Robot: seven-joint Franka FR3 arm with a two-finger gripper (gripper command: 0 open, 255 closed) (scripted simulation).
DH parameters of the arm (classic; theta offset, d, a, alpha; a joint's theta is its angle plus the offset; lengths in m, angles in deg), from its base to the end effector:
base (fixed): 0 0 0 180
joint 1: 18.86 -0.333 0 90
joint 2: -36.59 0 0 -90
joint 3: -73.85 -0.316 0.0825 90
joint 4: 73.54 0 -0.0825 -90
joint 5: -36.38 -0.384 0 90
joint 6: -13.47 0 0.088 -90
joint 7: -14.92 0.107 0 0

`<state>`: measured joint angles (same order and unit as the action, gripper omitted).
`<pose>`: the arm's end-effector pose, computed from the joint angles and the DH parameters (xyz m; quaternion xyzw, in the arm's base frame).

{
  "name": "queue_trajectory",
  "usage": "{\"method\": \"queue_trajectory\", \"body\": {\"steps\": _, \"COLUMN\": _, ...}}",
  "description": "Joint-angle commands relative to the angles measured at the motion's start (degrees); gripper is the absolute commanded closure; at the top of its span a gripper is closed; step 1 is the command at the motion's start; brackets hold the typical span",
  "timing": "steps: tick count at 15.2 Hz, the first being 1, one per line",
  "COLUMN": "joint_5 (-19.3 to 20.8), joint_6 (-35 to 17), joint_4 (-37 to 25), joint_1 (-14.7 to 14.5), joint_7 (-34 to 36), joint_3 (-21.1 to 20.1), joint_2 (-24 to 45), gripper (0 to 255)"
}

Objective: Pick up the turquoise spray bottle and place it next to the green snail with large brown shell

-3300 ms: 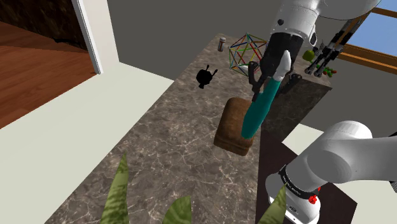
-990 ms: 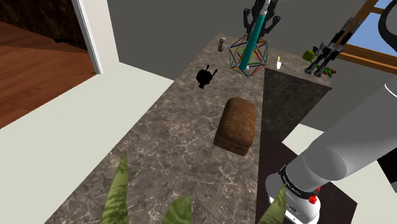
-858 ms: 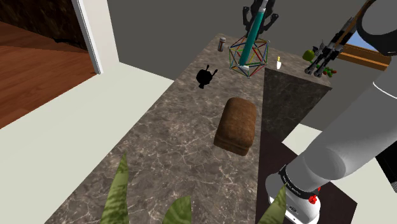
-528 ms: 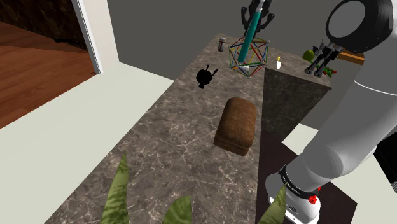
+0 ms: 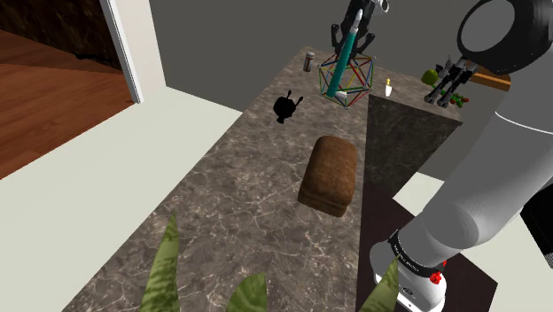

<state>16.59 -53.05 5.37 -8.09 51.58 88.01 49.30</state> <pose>0.5416 -0.1842 0.5693 -0.8456 0.4688 0.2256 0.1196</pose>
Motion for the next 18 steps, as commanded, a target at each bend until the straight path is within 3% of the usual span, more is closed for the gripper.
{"method": "queue_trajectory", "body": {"steps": 1, "joint_5": 0.3, "joint_6": -1.9, "joint_4": 2.6, "joint_1": -0.2, "joint_7": -0.5, "joint_3": 0.0, "joint_2": -0.7, "gripper": 255}}
{"method": "queue_trajectory", "body": {"steps": 18, "joint_5": 1.2, "joint_6": -14.7, "joint_4": 16.4, "joint_1": -1.1, "joint_7": -3.8, "joint_3": -0.2, "joint_2": -1.3, "gripper": 255}}
